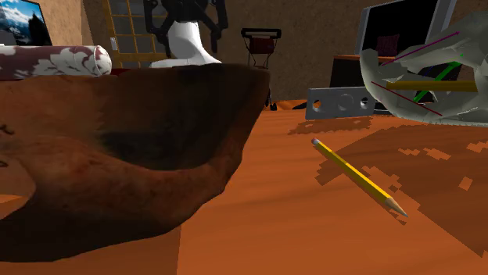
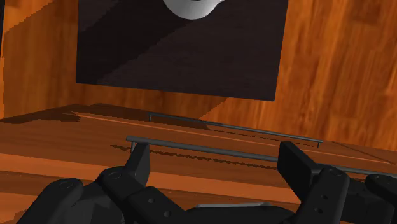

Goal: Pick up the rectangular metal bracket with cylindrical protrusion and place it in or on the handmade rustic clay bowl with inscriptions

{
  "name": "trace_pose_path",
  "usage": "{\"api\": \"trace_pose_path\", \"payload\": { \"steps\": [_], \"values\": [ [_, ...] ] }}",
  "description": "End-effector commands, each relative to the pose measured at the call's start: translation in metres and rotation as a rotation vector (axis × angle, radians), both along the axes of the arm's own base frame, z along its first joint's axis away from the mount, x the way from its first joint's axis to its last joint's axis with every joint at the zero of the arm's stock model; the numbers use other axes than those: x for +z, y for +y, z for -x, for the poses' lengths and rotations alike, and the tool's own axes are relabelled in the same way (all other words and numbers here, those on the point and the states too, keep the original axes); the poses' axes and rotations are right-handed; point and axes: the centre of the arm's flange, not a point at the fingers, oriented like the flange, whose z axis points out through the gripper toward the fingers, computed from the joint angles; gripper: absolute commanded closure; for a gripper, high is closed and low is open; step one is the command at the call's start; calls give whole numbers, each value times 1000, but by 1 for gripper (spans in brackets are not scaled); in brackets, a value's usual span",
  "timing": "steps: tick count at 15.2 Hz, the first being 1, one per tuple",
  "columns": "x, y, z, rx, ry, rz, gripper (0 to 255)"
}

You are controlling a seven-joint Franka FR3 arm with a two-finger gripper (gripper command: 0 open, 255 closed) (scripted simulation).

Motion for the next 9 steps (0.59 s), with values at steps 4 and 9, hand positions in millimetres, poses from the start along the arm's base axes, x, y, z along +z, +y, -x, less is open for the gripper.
{"api": "trace_pose_path", "payload": {
  "steps": [4,9],
  "values": [
    [-5,34,-17,-24,-23,10,0],
    [-14,90,-47,-65,-60,26,0]
  ]
}}
